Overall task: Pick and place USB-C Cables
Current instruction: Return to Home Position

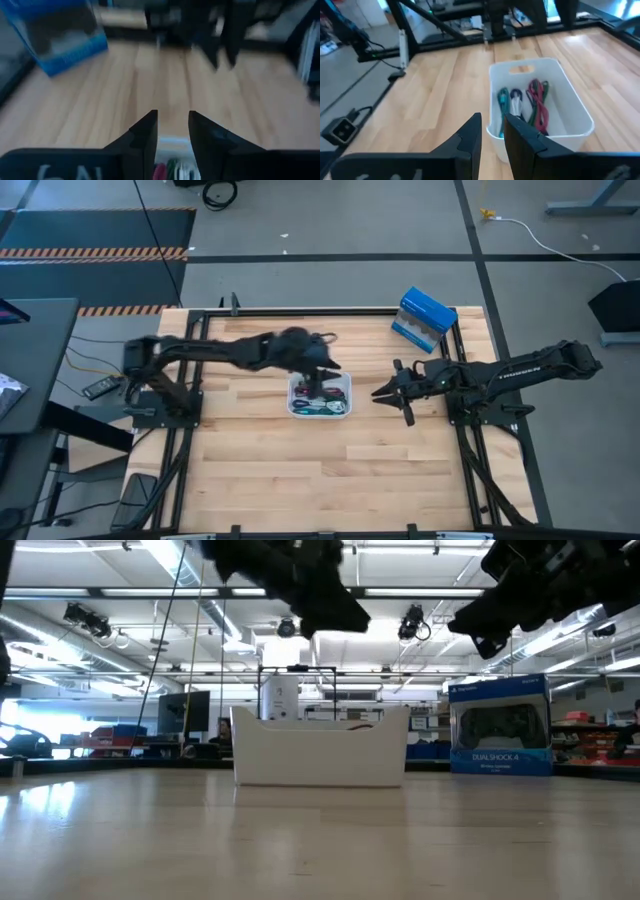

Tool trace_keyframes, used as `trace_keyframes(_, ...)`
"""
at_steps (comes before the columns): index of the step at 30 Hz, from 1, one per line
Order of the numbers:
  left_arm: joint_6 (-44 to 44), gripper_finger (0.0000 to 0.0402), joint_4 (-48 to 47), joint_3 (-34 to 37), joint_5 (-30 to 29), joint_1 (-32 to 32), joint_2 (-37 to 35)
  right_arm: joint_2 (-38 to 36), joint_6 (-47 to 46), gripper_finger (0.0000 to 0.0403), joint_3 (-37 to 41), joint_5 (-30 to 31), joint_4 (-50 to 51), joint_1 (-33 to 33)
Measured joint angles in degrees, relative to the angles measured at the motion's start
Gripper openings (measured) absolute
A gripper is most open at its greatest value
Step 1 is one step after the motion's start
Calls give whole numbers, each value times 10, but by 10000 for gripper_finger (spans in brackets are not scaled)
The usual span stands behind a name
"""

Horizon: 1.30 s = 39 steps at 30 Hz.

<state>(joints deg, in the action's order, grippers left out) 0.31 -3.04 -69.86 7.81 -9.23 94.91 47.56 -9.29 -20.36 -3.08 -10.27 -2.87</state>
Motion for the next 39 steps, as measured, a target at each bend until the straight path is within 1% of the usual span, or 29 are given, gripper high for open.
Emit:
trace_keyframes(4,-25,117,196,140,-3,4,-82,2,4,85,0,23,14,0)
trace_keyframes(7,-53,117,340,244,-3,5,-128,-1,7,85,0,37,7,3)
trace_keyframes(9,-73,116,415,304,-5,6,-146,-3,8,82,0,41,-2,8)
trace_keyframes(11,-89,115,458,357,-11,5,-163,-7,5,72,0,41,2,15)
trace_keyframes(13,-102,108,472,398,-18,5,-185,-14,5,52,0,41,10,23)
trace_keyframes(16,-105,76,471,443,-25,5,-217,-23,5,12,0,41,20,37)
trace_keyframes(19,-107,25,474,476,-25,5,-248,-31,4,10,0,41,46,50)
trace_keyframes(21,-108,9,474,495,-26,5,-270,-34,2,7,0,41,70,56)
trace_keyframes(22,-109,8,476,506,-26,5,-278,-37,1,5,0,41,83,58)
trace_keyframes(27,-120,4,493,565,-32,5,-310,-64,0,3,22,52,80,61)
trace_keyframes(30,-132,4,543,606,-37,5,-317,-96,-7,3,51,64,67,61)
trace_keyframes(34,-131,4,616,654,-37,5,-318,-143,-27,2,105,63,20,61)
trace_keyframes(36,-127,3,633,674,-34,5,-318,-168,-39,2,130,63,-2,61)
trace_keyframes(39,-118,3,631,694,-30,6,-316,-195,-52,1,164,64,-30,61)
